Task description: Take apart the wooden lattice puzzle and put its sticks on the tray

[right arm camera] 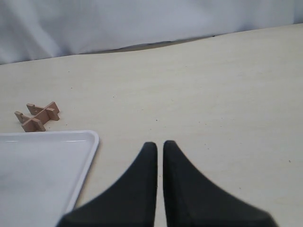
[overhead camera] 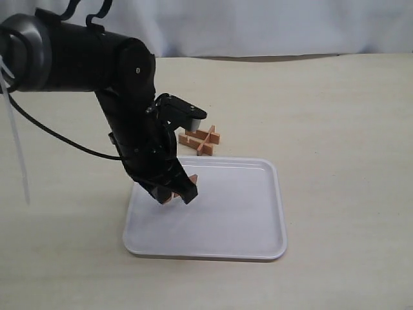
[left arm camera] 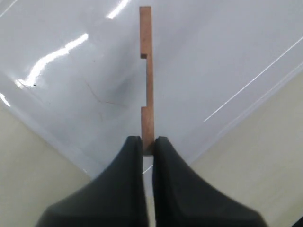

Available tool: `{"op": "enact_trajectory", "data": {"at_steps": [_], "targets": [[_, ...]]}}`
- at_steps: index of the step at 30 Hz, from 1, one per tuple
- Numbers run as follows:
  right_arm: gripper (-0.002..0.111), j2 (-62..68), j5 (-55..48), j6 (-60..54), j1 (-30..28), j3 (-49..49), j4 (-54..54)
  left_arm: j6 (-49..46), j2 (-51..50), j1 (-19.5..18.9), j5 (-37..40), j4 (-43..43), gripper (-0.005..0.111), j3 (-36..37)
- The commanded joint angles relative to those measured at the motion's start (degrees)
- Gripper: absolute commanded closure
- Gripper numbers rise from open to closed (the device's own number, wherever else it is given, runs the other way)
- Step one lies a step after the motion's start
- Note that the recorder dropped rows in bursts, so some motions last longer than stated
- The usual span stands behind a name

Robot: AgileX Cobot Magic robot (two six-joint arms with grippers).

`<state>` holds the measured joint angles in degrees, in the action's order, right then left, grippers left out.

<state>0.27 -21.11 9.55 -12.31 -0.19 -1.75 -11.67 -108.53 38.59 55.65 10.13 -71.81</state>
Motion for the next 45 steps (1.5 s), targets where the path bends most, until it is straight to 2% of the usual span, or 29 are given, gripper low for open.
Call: {"op": "enact_trajectory", "data": {"at_steps": [1, 4, 8, 11, 15, 20, 23, 31, 38, 45], "targets": [[0.104, -0.27, 0.25, -0.42, -0.17, 0.19, -0.46, -0.39, 0.15, 0.07, -1.0, -1.15, 0.103, 0.19], [0.104, -0.27, 0.25, -0.42, -0.17, 0.19, -0.46, -0.39, 0.15, 0.07, -1.61, -1.54, 0.088, 0.19], [0.104, -0.27, 0.25, -0.42, -0.17, 0.19, -0.46, -0.39, 0.15, 0.07, -2.02, -2.5, 0.056, 0.19], [0.104, -0.27, 0.25, -0.42, -0.17, 0.19, -0.46, -0.39, 0.15, 0.07, -2.62, -5.78, 0.044, -0.92], [0.104, -0.27, 0.25, -0.42, -0.17, 0.19, -0.46, 1.82, 0.15, 0.07, -5.76, -6.82, 0.046, -3.99], [0.104, -0.27, 0.25, -0.42, -0.17, 0.19, -0.46, 6.52, 0.15, 0.07, -16.69, -6.57, 0.056, -6.13], [0.104, -0.27, 0.25, -0.42, -0.17, 0.19, -0.46, 7.28, -1.05, 0.07, -21.78, -6.57, 0.057, -6.22], [0.104, -0.27, 0.25, -0.42, -0.17, 0.19, -0.46, 7.28, -9.77, 0.07, -17.06, -6.57, 0.057, -11.24], [0.104, -0.27, 0.25, -0.42, -0.17, 0.19, -0.46, 7.43, -14.65, 0.07, -18.08, -6.57, 0.057, -15.33], [0.104, -0.27, 0.25, -0.42, -0.17, 0.19, -0.46, 7.54, -16.51, -0.04, -19.42, -8.38, 0.057, -15.33]]}}
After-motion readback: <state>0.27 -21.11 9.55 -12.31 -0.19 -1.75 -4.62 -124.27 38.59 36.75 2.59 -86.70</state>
